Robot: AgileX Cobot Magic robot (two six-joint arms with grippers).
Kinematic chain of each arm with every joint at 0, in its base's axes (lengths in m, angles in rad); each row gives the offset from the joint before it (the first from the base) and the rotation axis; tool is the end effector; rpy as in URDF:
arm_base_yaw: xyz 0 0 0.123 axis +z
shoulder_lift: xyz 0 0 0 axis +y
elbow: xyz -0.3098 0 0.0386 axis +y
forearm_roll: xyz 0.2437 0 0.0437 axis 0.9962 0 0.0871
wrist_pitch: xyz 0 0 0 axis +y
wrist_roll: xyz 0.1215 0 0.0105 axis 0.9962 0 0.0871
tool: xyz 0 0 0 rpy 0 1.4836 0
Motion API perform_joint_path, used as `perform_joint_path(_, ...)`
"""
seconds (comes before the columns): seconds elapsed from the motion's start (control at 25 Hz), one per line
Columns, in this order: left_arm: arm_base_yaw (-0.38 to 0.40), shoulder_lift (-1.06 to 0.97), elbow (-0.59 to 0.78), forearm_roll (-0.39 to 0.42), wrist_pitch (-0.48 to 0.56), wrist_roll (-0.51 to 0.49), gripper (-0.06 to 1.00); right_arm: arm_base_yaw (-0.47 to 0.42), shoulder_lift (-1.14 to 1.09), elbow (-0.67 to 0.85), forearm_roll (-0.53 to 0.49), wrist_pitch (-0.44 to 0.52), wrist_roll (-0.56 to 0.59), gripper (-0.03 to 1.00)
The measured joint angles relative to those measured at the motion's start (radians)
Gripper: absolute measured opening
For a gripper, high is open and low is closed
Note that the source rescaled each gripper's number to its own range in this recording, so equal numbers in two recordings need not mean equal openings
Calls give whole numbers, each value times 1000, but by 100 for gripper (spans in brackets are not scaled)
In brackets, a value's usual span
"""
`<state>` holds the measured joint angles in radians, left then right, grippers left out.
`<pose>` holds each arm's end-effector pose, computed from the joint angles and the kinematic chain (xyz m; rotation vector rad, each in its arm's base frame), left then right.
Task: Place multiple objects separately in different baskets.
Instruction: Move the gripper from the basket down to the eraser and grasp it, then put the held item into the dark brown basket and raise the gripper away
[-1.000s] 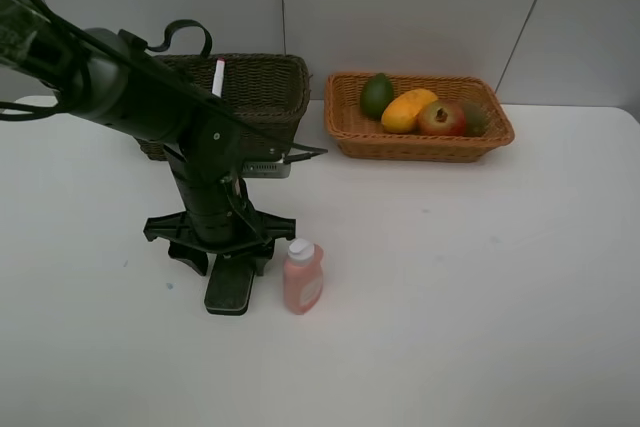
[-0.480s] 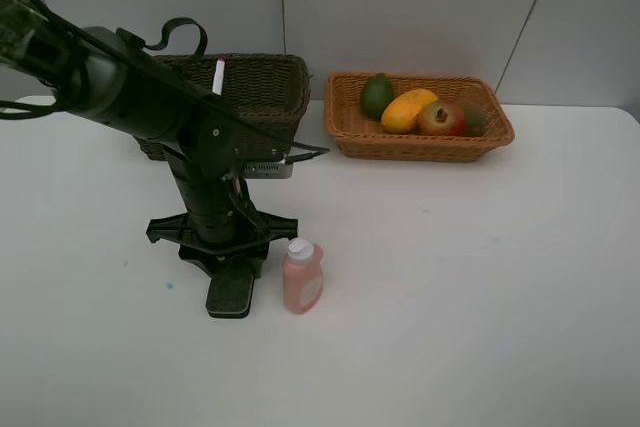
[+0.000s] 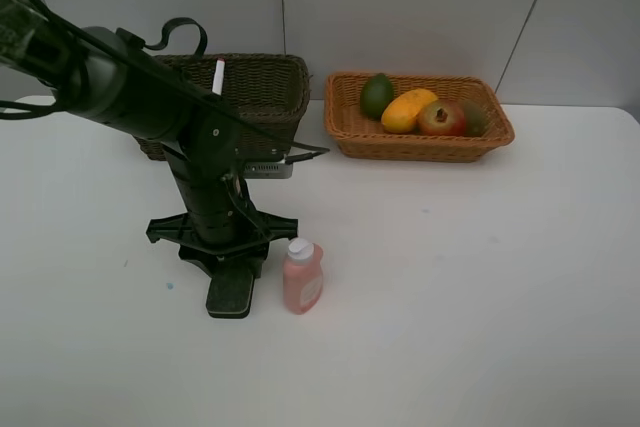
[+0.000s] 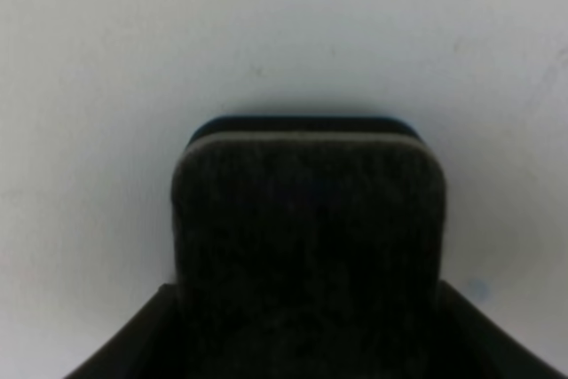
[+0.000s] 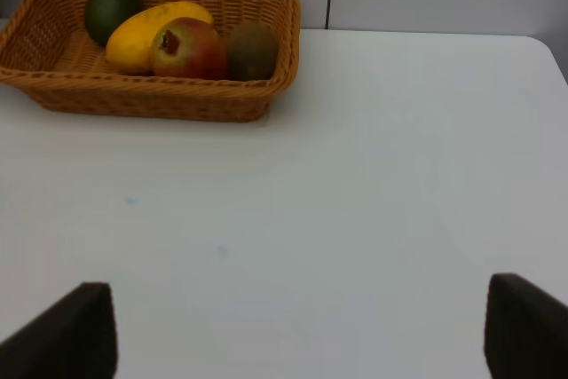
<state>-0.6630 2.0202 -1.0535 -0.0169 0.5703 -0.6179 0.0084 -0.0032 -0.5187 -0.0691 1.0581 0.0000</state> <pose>0.2817 -0.2214 0.0885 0.0479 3.0477 -0.1225 -0.0107 -0.0074 0.2671 -0.0045 2.0187 -0.0770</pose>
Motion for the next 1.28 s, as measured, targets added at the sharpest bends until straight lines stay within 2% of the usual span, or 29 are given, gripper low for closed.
perform_joint_path(0.56,0,-12,0,-11,-3,0,57,0,0,0,0,0,0,100)
perform_joint_path(0.76,0,-73,0,-14,4,4,57,0,0,0,0,0,0,100)
perform_joint_path(0.96,0,-155,0,17,9,4,57,0,0,0,0,0,0,100)
perform_joint_path(1.12,0,-208,0,53,-28,4,57,0,0,0,0,0,0,100)
perform_joint_path(1.28,1,-237,0,84,-119,4,57,0,0,0,0,0,0,100)
